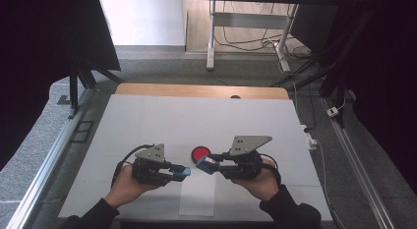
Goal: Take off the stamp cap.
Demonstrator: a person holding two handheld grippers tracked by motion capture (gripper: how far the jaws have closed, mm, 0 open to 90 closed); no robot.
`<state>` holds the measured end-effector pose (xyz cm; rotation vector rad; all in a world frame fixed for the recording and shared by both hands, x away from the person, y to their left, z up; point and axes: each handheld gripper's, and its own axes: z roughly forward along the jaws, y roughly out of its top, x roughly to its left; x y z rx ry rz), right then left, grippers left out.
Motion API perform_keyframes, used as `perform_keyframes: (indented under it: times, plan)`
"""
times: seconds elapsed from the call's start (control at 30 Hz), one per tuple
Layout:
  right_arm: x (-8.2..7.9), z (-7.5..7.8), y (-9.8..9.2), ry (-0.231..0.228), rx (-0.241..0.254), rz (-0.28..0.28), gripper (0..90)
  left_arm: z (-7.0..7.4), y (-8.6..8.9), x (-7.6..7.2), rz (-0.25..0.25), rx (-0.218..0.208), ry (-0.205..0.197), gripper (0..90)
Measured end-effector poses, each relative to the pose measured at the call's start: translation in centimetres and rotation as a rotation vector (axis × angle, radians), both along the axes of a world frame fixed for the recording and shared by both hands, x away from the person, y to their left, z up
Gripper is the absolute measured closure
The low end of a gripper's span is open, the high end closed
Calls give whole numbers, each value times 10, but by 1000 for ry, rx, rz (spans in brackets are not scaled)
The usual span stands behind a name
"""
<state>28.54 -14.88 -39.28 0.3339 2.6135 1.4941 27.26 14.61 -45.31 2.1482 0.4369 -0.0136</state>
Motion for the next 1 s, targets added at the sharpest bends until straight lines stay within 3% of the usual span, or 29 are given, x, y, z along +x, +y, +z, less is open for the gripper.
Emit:
perform_keyframes:
  times: [0.23,0.83,1.0]
  plan:
    - [1,-1,0,-4,-9,-18,718,4,13,-12,54,7,-13,684]
    - [3,-2,-2,-7,-23,-39,718,5,69,-50,273,-61,10,682]
    - [5,-3,-3,-4,-24,-53,718,2,81,-61,330,-39,0,682]
